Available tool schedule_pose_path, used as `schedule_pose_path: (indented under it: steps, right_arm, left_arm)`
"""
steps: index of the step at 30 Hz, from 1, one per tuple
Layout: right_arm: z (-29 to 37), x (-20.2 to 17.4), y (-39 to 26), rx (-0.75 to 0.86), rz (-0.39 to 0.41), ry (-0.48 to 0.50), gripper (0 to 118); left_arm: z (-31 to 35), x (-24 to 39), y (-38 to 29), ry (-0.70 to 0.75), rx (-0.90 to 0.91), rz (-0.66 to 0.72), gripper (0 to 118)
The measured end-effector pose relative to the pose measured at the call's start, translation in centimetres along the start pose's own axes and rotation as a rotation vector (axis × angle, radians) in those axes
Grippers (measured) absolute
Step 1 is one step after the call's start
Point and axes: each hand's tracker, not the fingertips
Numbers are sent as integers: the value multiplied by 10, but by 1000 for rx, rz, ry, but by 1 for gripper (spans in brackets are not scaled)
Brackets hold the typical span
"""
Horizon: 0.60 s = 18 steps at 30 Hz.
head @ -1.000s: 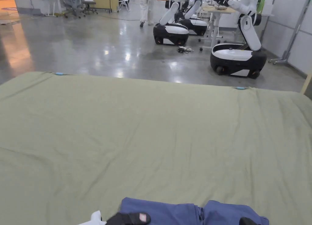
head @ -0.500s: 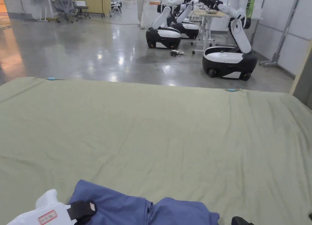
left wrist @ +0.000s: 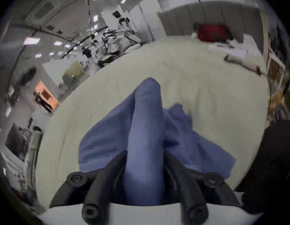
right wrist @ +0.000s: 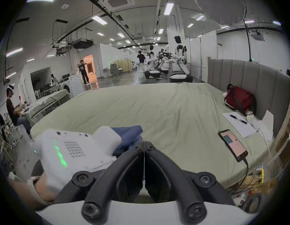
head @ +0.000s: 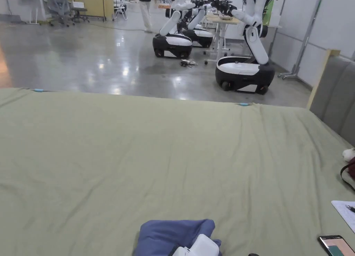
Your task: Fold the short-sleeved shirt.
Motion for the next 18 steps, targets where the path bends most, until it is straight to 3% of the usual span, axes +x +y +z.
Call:
schedule_pose_path:
  steps: [1, 2, 3, 4, 6, 9, 12, 13, 14, 15, 16, 18]
  right_arm:
    - [-1, 3, -3, -7, 0, 16, 5]
    - [-2, 4, -4, -18, -9, 53, 5]
    - [-1, 5, -5, -15, -9, 54, 5]
    - [-1, 4, -6, -13, -3, 49, 5]
    - [-4, 5, -7, -16, 8, 57, 5]
    - [-8, 4, -4, -19, 4, 70, 5]
    - [-15, 5, -3, -54, -46, 114, 6]
    - [-19, 4, -2, -59, -43, 108, 6]
    - [-22, 1, -2, -65, -36, 97, 6]
    - [-24, -1, -2, -73, -26, 90, 6]
    - [-26, -3, -2, -79, -24, 89, 6]
    - [-25, -3, 0, -87, -35, 90, 6]
  left_arm:
    - [1, -2, -1, 5, 14, 8, 16]
    - [8, -10, 0, 0, 31, 29, 30]
    - [20, -26, 2, -83, 68, 156, 72]
    - [30, -41, 3, -185, 86, 277, 94]
    - [59, -79, -3, -375, 196, 488, 99]
    - [83, -130, -25, -500, 296, 734, 116]
    - [68, -151, -50, -351, 291, 905, 111]
    - [57, -151, -54, -374, 253, 935, 99]
    - [45, -146, -55, -464, 212, 952, 79]
    - [32, -131, -52, -560, 184, 960, 49]
    - [24, -116, -49, -610, 149, 948, 35]
    - [16, -83, -45, -621, 123, 896, 34]
